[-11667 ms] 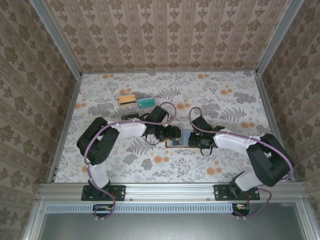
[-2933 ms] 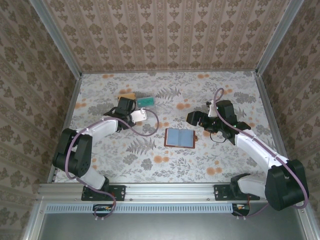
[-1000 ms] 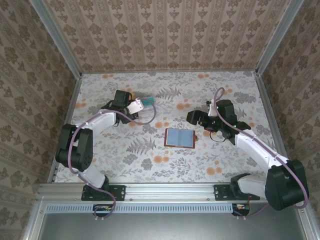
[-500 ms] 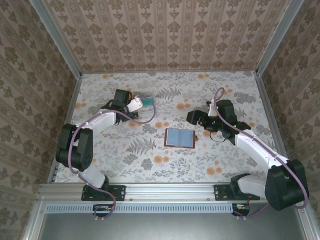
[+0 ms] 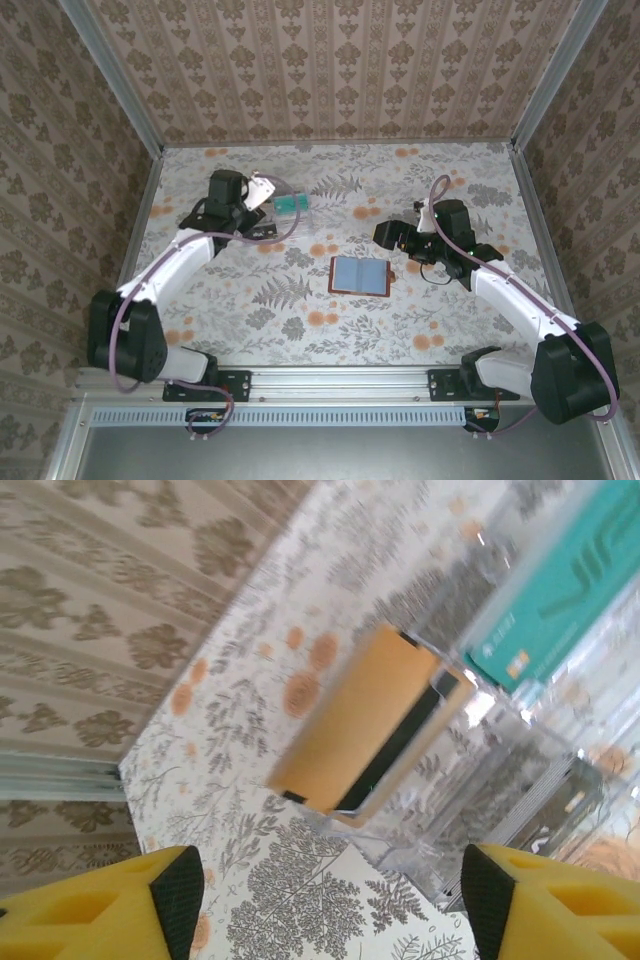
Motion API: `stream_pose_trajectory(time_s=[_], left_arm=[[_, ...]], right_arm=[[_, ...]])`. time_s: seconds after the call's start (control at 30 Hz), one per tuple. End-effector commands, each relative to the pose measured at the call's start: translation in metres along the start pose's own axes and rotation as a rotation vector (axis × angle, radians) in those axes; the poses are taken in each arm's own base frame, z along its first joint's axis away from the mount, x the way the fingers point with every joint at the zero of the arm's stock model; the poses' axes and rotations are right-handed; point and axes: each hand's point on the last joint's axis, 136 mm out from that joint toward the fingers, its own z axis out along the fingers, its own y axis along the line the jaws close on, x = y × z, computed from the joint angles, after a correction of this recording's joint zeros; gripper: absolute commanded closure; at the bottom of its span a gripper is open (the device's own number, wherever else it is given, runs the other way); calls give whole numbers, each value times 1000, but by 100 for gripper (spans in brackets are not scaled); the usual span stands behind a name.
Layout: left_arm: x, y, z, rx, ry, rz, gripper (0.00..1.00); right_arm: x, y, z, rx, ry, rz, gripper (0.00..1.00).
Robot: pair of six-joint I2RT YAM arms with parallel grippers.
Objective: Take the credit cards out of the card holder
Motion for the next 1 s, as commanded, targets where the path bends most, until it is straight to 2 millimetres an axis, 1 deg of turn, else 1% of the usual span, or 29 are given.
stream_pose_trajectory(time_s=[0.0, 0.07, 0.13, 0.2, 0.37, 0.47, 0.57, 0.6, 0.63, 0.7, 0.73, 0.83, 0.9, 0.97], left_arm=[[4, 2, -23, 4, -23, -213, 23], [3, 0, -34, 20, -44, -292, 21], [6, 1, -43, 12, -55, -394, 4], [8, 0, -52, 18, -78, -454, 0], [18, 8, -76, -38, -140, -640, 0], [41, 13, -85, -120, -127, -766, 0], [68, 12, -88, -197, -90, -845, 0], [83, 12, -89, -243, -61, -874, 0], [96, 16, -92, -308, -42, -899, 0], [116, 19, -94, -386, -31, -927, 0], [124, 22, -97, -426, -39, -950, 0], [148, 24, -95, -517, -84, -969, 0], [163, 23, -91, -548, -97, -974, 0], [172, 26, -89, -565, -95, -994, 0]], right_arm=[[1, -3, -4, 34, -5, -16, 0], [1, -4, -3, 44, 3, -18, 0], [2, -4, -2, 52, 15, -23, 0], [2, -6, -2, 66, 21, -26, 0], [1, -16, -6, 138, 8, -34, 0], [-8, -29, -13, 223, -44, -43, 0], [-19, -53, -24, 385, -109, -51, 0], [-24, -62, -30, 448, -133, -60, 0], [-29, -71, -35, 507, -157, -70, 0], [-41, -83, -44, 595, -223, -102, 0], [-47, -88, -49, 637, -263, -121, 0], [-67, -107, -64, 761, -416, -170, 0], [-78, -112, -69, 816, -477, -245, 0], [-87, -115, -70, 863, -500, -322, 0]])
